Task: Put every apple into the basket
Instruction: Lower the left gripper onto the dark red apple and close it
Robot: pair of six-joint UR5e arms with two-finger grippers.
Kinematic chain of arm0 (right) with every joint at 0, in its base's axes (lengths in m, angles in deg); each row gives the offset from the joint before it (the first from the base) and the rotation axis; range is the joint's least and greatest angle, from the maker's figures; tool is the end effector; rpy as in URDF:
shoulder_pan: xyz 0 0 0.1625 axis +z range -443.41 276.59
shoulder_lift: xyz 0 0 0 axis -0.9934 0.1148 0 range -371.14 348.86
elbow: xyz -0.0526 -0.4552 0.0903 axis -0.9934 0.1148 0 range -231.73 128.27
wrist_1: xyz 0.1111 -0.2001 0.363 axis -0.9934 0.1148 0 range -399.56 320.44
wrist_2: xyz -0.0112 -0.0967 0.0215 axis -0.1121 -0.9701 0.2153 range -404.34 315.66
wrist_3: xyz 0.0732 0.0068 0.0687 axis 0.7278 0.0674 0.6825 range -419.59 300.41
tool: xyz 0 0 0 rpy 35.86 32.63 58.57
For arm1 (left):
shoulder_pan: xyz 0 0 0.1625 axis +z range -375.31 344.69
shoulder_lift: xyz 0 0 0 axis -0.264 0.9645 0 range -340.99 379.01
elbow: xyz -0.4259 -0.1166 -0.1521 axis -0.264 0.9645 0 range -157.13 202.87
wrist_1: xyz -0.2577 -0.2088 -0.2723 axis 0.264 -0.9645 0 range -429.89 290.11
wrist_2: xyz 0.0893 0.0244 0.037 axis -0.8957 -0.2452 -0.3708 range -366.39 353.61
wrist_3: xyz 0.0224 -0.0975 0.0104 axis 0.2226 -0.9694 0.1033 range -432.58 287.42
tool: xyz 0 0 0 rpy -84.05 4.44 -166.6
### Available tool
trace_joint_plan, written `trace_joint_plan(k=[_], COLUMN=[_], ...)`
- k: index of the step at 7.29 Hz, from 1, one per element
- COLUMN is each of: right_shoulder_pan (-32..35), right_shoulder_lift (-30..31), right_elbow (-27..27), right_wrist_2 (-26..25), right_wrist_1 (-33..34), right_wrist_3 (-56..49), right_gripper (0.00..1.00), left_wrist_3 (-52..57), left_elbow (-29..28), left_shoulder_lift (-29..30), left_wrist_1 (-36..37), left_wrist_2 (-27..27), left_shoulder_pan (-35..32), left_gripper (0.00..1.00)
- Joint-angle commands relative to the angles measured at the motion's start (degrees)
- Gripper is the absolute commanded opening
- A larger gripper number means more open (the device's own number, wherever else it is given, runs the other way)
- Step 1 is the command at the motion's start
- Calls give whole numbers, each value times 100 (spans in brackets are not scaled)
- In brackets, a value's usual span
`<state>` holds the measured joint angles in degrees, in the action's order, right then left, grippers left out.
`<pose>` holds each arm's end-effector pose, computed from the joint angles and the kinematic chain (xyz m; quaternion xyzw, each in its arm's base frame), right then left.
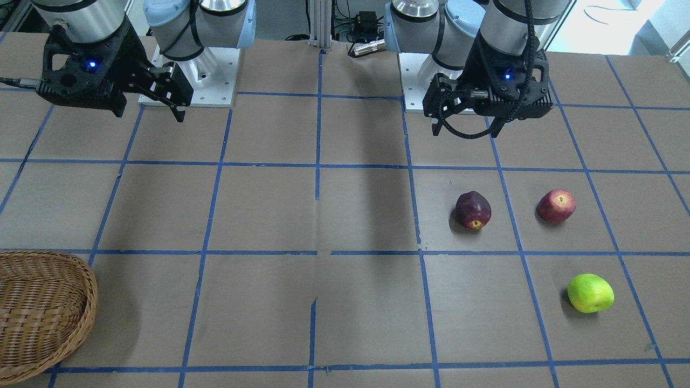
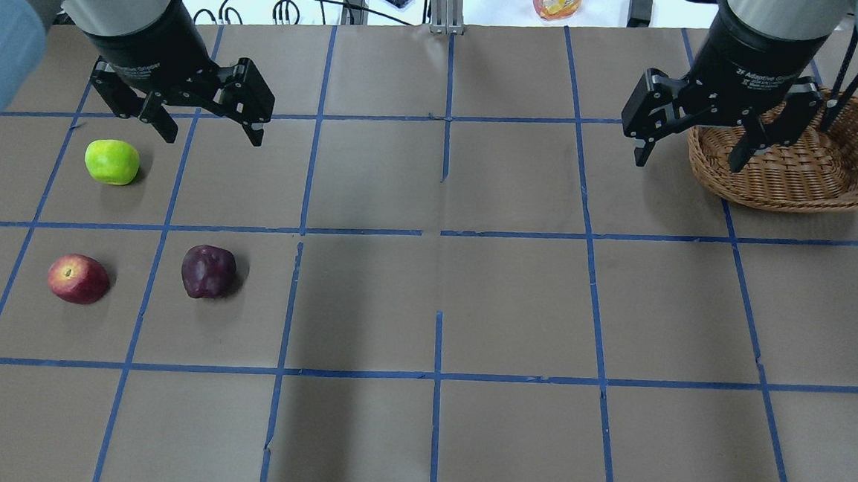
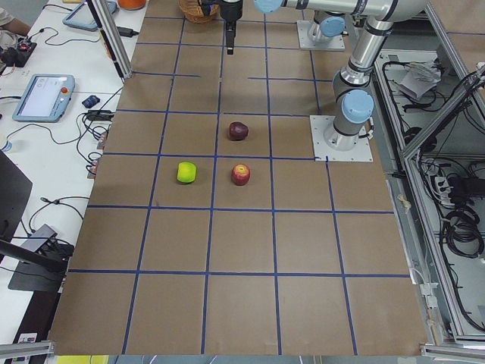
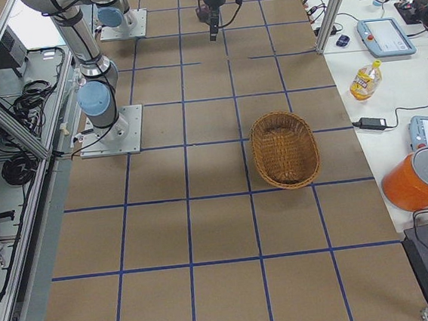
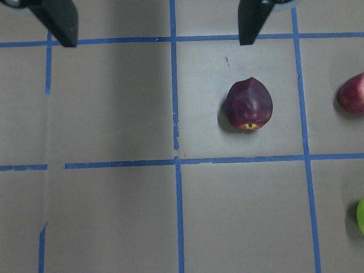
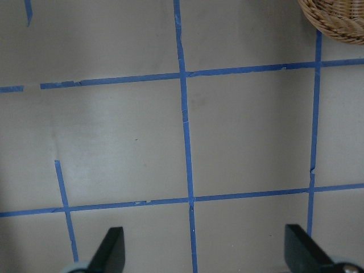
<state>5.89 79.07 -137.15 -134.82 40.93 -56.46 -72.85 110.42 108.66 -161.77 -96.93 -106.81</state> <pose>0.1264 -0.4973 0.5551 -0.0332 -0.9986 -0.0411 0.0051 -0.1457 -0.5022 0.5505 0.0107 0.9999 -0.0081 0.0047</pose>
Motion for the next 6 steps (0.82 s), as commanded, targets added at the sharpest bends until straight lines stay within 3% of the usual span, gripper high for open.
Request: trace_joint_plan(k=[1,4,6], right_shoulder_pan=[0,0,0], right_shoulder_lift=[-4,5,5], right_elbow=[0,9,0], right_wrist_2=[4,-5,-5], right_wrist_1=[10,19,28], right_wrist_3=[3,3,3], right_gripper=[100,100,100], left_wrist_3=[0,79,603], left_elbow=[16,42,715], left_shoulder_lift=[8,131,88], left_wrist_1=[3,3,377], left_wrist_2=[2,-33,-42], left_shoulder_pan=[-8,45,402], left_gripper=[100,100,100])
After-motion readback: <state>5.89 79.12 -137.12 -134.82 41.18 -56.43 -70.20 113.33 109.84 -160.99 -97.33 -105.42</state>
